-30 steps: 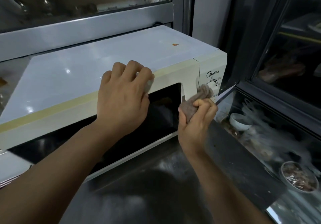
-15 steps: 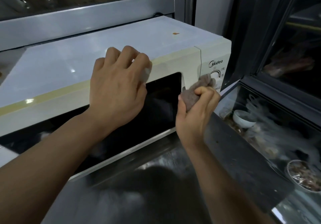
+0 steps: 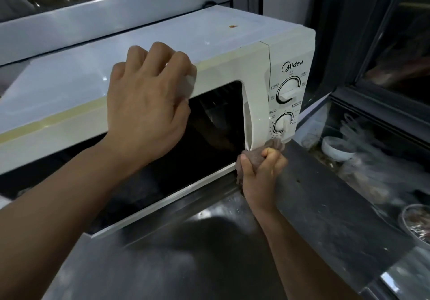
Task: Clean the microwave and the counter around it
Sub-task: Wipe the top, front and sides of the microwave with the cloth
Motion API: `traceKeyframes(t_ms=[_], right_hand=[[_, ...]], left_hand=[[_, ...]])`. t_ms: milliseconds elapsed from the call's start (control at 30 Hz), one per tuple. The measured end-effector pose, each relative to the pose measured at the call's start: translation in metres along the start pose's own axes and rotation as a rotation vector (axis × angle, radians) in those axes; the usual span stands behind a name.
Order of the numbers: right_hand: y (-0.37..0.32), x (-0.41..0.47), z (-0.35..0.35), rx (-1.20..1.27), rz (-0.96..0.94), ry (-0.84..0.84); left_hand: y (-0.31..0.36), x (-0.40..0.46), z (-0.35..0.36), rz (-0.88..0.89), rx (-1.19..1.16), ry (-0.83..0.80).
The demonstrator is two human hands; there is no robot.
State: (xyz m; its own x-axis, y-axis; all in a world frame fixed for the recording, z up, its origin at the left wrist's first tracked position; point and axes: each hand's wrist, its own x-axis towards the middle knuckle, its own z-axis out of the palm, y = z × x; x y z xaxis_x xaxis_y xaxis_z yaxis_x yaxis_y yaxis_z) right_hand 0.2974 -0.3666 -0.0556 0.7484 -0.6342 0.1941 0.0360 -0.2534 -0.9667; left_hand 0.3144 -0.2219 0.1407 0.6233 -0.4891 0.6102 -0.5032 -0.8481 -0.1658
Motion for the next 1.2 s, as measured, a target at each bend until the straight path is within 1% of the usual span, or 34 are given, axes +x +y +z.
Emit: traceKeyframes(t_ms=[100, 200, 367, 433, 500, 533, 600, 667, 767, 933, 1000, 1067, 1133, 1167, 1200], right_hand=[[0.009, 0.008, -0.009, 0.039, 0.019, -0.077], [0.019, 0.025, -0.022, 0.005, 0.035, -0.091], [0.028, 0.07, -0.038, -0.001, 0.148, 0.058], [0.026, 0.08, -0.034, 0.06, 0.195, 0.118], [0.022, 0.076, -0.024, 0.173, 0.26, 0.15], [0.021, 0.069, -0.018, 0.235, 0.295, 0.141], [0.016, 0.044, -0.003, 0.292, 0.33, 0.072], [0.009, 0.013, 0.012, 0.31, 0.274, 0.008], [-0.007, -0.027, 0.036, 0.347, 0.118, -0.042], [-0.012, -0.043, 0.032, 0.396, 0.261, -0.144], [-0.013, -0.033, 0.022, 0.371, 0.287, -0.064], [-0.012, -0.02, 0.018, 0.343, 0.282, 0.087], [-0.01, -0.011, 0.024, 0.297, 0.333, 0.211], [-0.008, -0.011, 0.028, 0.238, 0.375, 0.244], [-0.009, -0.016, 0.032, 0.199, 0.418, 0.234]], left_hand=[[0.0, 0.0, 0.0, -0.007, -0.001, 0.001], [0.0, 0.0, 0.0, -0.006, 0.005, 0.002], [0.0, 0.0, 0.002, -0.005, 0.019, 0.012], [0.0, 0.0, 0.003, -0.009, 0.014, 0.015], [-0.001, 0.0, 0.003, -0.01, 0.0, 0.018], [-0.001, 0.0, 0.003, -0.01, -0.009, 0.021], [-0.001, 0.0, 0.002, -0.008, -0.028, 0.014], [-0.002, 0.0, 0.001, -0.002, -0.04, 0.004], [-0.003, 0.0, -0.002, -0.002, -0.085, -0.017], [-0.01, -0.005, -0.017, 0.044, -0.283, -0.057], [-0.018, -0.018, -0.025, 0.049, -0.271, -0.058], [-0.029, -0.037, -0.031, 0.042, -0.196, -0.06], [-0.044, -0.057, -0.037, 0.008, -0.122, -0.062], [-0.052, -0.066, -0.04, -0.018, -0.092, -0.062], [-0.06, -0.074, -0.043, -0.044, -0.066, -0.055]])
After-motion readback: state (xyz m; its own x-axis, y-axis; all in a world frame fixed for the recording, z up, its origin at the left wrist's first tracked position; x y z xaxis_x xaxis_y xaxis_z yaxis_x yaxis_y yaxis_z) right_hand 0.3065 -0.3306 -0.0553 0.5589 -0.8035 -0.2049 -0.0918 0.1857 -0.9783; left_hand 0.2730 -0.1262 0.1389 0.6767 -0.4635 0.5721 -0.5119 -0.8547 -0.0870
